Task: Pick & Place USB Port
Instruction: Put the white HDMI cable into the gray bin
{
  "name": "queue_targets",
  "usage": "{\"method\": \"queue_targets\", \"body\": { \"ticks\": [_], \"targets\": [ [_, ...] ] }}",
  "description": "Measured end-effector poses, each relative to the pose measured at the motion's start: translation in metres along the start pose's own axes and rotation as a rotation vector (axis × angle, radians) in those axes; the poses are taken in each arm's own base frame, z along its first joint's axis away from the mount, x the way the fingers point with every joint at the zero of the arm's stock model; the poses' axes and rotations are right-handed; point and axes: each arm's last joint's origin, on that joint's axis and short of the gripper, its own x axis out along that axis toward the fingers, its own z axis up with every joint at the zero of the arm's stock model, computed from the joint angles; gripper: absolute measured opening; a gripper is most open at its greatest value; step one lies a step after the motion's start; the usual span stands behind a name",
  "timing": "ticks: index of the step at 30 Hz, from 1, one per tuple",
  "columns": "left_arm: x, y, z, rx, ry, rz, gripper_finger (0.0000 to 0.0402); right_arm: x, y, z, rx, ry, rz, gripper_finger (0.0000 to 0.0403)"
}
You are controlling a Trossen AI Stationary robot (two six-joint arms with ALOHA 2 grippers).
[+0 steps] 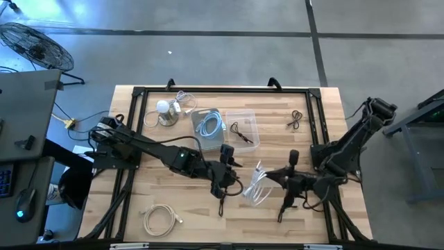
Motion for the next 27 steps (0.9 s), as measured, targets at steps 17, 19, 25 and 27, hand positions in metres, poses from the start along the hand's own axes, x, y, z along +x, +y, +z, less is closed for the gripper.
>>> {"method": "queue_targets", "body": {
  "ticks": [17, 19, 25, 27],
  "targets": [
    [0.001, -0.002, 0.011, -0.037, -0.143, -0.117, 0.0198, -0.001, -0.004, 0.014, -0.159, -0.005, -0.208, 0.0005],
    [0.001, -0.002, 0.011, -0.037, -0.151, -0.132, 0.0198, 0.000, -0.004, 0.014, -0.167, -0.006, -0.212, 0.0005],
    [0.001, -0.004, 0.013, -0.035, -0.179, -0.179, 0.0198, 0.004, -0.007, 0.014, -0.168, 0.001, -0.226, 0.0005],
    [0.005, -0.005, 0.015, -0.037, -0.207, -0.187, 0.0198, 0.007, -0.009, 0.013, -0.167, 0.005, -0.230, 0.0005]
  ]
}}
